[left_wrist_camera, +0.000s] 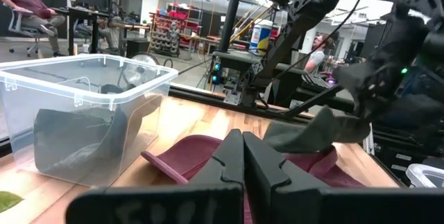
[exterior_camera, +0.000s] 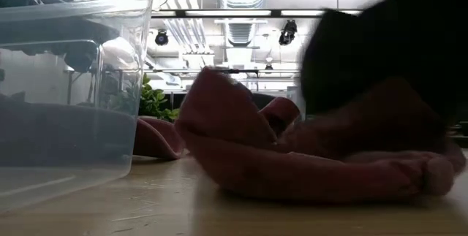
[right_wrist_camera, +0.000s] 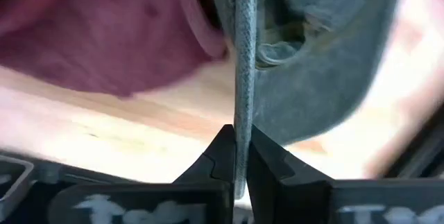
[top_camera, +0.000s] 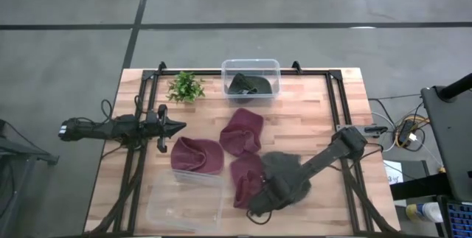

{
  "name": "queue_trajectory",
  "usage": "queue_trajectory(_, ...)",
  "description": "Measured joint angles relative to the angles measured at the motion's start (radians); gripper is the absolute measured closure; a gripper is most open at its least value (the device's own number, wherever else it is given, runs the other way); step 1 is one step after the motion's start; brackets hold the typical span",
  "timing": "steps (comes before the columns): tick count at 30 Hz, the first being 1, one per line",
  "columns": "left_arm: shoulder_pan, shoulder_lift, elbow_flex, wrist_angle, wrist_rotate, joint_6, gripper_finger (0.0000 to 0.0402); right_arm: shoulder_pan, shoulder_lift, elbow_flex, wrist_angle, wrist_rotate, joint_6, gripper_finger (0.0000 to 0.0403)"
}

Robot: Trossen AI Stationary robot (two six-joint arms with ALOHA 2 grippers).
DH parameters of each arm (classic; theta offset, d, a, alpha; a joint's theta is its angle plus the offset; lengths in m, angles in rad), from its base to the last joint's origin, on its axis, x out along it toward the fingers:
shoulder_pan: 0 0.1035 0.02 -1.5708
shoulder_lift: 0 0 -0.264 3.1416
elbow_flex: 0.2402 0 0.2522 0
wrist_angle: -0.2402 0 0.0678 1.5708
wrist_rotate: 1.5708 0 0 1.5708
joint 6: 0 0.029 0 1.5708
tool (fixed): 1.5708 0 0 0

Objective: Pick & Place hat
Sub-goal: Put the green cap into the top transparent bin

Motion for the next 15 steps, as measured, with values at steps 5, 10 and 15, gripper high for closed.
queue_trajectory(5,0.000,0.001,0.000,0.000,0.000,0.000,0.0402,-0.005,-0.007,0.067,-0.006,0.114,-0.109,0.0391)
queue_trajectory(10,0.000,0.001,0.000,0.000,0.000,0.000,0.0402,-0.018,-0.007,0.137,-0.005,0.218,-0.264,0.0391)
queue_trajectory(15,0.000,0.001,0.000,0.000,0.000,0.000,0.0402,-0.058,-0.014,0.155,-0.006,0.265,-0.425,0.0390)
